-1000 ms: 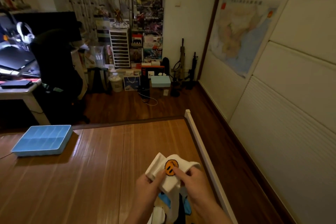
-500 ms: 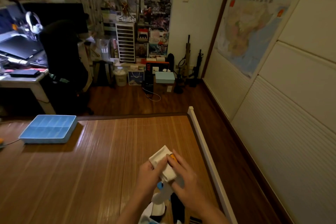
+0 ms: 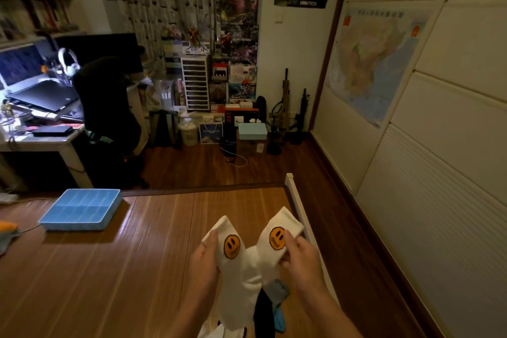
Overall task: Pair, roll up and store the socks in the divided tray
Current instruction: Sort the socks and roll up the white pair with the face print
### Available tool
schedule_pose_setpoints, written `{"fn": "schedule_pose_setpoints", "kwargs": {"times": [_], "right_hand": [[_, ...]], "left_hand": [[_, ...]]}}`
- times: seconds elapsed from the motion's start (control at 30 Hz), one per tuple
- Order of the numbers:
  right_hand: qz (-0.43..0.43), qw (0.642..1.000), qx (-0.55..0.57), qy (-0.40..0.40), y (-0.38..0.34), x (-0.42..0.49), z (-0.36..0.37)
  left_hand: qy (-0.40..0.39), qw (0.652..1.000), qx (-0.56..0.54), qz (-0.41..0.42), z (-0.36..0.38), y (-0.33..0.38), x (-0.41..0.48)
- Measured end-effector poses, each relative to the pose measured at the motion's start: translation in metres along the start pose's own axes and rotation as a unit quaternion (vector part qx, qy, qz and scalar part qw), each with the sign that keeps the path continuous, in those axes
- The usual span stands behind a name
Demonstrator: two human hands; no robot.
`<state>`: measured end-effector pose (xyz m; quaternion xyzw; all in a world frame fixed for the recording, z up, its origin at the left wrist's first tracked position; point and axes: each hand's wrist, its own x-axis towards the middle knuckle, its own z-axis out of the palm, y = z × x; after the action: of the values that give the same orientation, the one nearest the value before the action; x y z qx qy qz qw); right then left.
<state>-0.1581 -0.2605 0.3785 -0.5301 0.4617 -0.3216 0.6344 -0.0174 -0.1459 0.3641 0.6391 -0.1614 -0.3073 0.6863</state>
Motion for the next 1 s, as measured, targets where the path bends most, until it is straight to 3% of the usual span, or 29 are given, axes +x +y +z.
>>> {"fn": "schedule_pose_setpoints", "kwargs": {"times": [0.13,0.27,0.33,0.43,0.53,0.6,0.67,0.9,1.0], "right_hand": [[-0.093,0.989,-0.104,0.051,-0.007,-0.017,0.013],[-0.143,0.977,-0.068,0.144,-0.018,-0.027,0.013],[-0.148,0.977,-0.05,0.142,-0.023,-0.025,0.009],[-0.144,0.984,-0.064,0.077,-0.023,-0.031,0.013],[-0.131,0.983,-0.101,-0.076,-0.015,-0.04,0.029],[-0.144,0.971,-0.103,-0.159,-0.006,-0.042,0.036],[-0.152,0.969,-0.074,-0.178,-0.009,-0.04,0.03],[-0.247,0.96,-0.129,-0.019,-0.021,-0.032,0.015],[-0.25,0.96,-0.128,-0.008,-0.027,-0.029,0.012]], "left_hand": [[0.038,0.999,0.001,0.019,0.031,0.009,-0.01],[0.097,0.993,-0.064,0.036,0.045,0.02,-0.016],[0.083,0.993,-0.071,0.041,0.045,0.022,-0.017],[0.01,0.998,-0.029,0.058,0.053,0.021,-0.022],[-0.068,0.996,-0.027,0.047,0.067,0.019,-0.03],[-0.076,0.995,-0.043,0.038,0.069,0.019,-0.032],[-0.087,0.994,-0.066,0.02,0.065,0.022,-0.033],[-0.127,0.99,-0.062,-0.009,0.056,0.025,-0.031],[-0.139,0.988,-0.059,-0.015,0.055,0.026,-0.029]]}}
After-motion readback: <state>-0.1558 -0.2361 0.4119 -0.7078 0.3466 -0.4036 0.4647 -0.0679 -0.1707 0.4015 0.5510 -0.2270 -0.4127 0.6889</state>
